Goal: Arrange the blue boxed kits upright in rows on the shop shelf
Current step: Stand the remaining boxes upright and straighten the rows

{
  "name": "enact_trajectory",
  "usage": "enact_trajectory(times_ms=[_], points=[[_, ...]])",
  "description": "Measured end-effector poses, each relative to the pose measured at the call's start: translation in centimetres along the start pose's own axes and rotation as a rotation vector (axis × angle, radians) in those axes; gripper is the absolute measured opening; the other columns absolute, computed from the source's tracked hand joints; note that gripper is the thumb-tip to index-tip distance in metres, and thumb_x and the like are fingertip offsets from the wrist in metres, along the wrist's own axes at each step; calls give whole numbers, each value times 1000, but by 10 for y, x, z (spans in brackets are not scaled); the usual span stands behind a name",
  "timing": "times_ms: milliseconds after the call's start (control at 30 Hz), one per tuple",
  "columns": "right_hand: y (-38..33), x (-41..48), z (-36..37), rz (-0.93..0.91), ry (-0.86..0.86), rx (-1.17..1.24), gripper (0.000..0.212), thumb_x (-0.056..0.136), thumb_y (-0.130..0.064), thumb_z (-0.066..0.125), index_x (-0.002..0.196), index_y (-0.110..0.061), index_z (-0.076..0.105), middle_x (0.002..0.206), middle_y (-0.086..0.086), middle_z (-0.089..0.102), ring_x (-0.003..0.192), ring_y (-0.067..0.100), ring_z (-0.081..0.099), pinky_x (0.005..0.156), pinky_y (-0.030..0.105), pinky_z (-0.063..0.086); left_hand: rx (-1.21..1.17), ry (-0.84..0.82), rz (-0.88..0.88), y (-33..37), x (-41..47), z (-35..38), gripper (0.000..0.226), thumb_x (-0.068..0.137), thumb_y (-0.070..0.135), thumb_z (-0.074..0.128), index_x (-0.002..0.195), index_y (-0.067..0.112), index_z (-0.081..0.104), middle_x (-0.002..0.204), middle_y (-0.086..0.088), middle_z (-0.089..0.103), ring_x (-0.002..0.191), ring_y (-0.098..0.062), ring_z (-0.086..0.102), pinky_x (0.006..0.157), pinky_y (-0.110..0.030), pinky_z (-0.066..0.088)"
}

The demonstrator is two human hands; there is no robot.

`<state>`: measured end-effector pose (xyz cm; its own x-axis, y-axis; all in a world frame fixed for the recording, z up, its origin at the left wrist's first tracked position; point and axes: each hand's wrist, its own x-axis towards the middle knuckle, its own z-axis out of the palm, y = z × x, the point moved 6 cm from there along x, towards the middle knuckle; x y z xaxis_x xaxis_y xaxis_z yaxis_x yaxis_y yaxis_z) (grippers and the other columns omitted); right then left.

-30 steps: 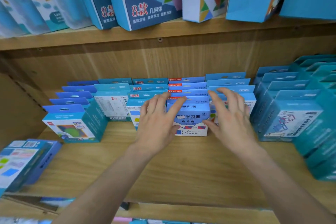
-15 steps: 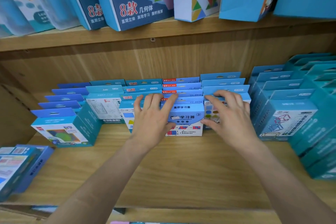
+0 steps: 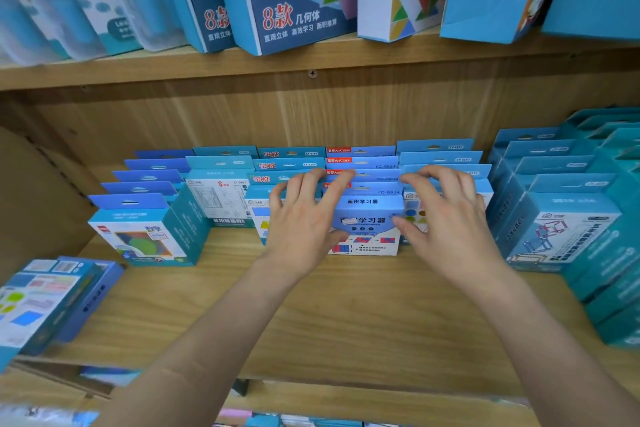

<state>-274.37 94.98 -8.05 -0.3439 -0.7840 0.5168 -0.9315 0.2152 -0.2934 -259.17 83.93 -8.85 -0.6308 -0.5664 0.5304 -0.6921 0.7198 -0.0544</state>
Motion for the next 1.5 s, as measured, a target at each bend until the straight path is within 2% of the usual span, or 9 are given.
enact_trajectory(times_ms=[133, 400, 567, 800, 933, 1133, 1200, 1300, 1500], points=[[-26, -2, -14, -39, 52, 153, 46, 83, -24, 67, 127, -17, 53, 121, 4, 49, 112, 24, 44, 86, 43, 44, -139, 29, -48, -16, -21, -25, 82, 69, 38, 79, 137, 31, 33, 131, -5, 47, 117, -26, 43, 90, -44, 44], [-115, -8, 13, -93, -277, 620, 22, 85, -13, 67, 100, -29, 67, 93, -12, 64, 81, 3, 60, 71, 19, 49, -261, 81, -253, -119, -114, -78, 27, 85, 31, 53, 109, 22, 63, 111, 5, 62, 100, -15, 56, 84, -22, 39], [-200, -15, 48, -161, -402, 668, 19, 84, -12, 67, 96, -27, 69, 88, -11, 68, 83, 1, 59, 69, 14, 47, -181, -15, -378, -227, -184, -107, 35, 78, 35, 46, 94, 17, 70, 103, -1, 68, 98, -13, 55, 86, -21, 40], [-302, -26, 87, -314, -489, 588, 17, 86, -21, 66, 101, -27, 69, 89, -18, 64, 83, -2, 59, 77, 27, 50, -20, -555, -348, -325, -256, -97, 74, 62, 22, 61, 135, 13, 48, 140, -14, 48, 128, -32, 47, 103, -40, 41], [-341, -34, 108, -341, -550, 574, 27, 88, -24, 64, 113, -30, 63, 103, -19, 61, 94, -2, 56, 86, 24, 47, 5, -360, -214, -344, -263, -101, 61, 69, 3, 71, 121, 29, 51, 123, 1, 65, 111, -18, 63, 70, -36, 59], [-404, -40, 122, -448, -578, 561, 79, 82, -41, 69, 145, -41, 22, 150, -15, 27, 140, 4, 20, 113, 20, 14, -33, 91, -124, -337, -221, -183, 26, 80, 12, 42, 98, 18, 60, 83, -2, 69, 76, -16, 58, 60, -23, 39], [-423, -36, 117, -445, -524, 627, 65, 83, -45, 66, 137, -45, 30, 134, -22, 45, 127, 3, 40, 106, 33, 34, -209, 110, -181, -339, -208, -195, 22, 90, 19, 43, 98, 14, 63, 81, 3, 67, 73, -8, 54, 59, -16, 38], [-429, -26, 112, -270, -521, 828, 29, 85, -40, 66, 110, -36, 51, 92, -20, 63, 86, -1, 60, 72, 28, 51, -490, 239, -380, -352, -200, -206, 11, 89, 19, 59, 100, 23, 60, 85, 15, 64, 77, 0, 57, 67, -10, 43], [-418, -29, 125, 282, -724, 1360, 39, 75, -39, 63, 109, -20, 64, 95, -8, 75, 87, 12, 72, 76, 27, 57, -1066, 158, -605, -357, -212, -192, 28, 86, 18, 59, 114, 19, 53, 107, 6, 65, 95, -3, 64, 62, -14, 51]])
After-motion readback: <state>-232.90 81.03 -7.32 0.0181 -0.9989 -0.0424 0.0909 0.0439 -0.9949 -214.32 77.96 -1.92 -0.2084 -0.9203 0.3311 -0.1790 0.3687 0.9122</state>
